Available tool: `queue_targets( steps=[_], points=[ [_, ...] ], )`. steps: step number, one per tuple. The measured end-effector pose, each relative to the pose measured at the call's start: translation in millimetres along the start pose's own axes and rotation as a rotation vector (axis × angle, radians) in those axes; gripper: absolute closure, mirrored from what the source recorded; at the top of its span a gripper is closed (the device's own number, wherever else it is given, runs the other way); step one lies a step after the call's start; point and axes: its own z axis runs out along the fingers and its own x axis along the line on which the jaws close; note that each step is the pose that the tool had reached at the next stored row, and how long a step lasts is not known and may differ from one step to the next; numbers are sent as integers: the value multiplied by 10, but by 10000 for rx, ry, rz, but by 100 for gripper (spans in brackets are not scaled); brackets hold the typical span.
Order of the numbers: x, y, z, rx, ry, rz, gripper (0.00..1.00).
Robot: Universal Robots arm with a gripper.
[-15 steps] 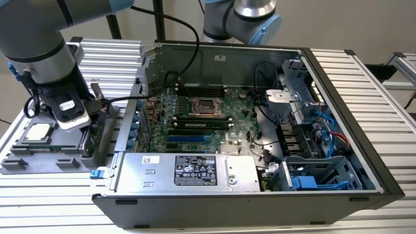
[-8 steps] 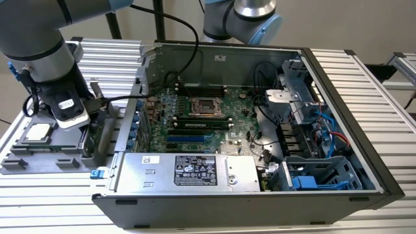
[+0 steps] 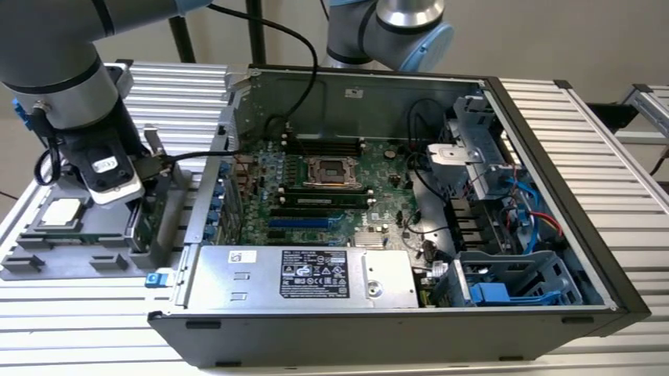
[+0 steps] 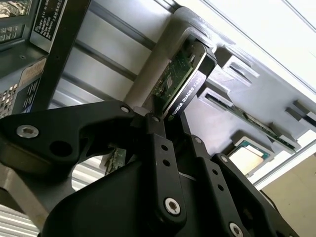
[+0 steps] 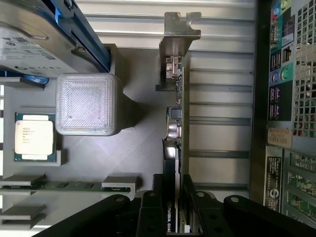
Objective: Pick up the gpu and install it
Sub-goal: 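Pick up the gpu and move the gpu toward the slot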
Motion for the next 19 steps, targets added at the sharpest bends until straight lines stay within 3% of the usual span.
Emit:
queue_targets(
  steps=[19],
  points=[
    [-1,11,-164,-1,-1,1,100]
  ],
)
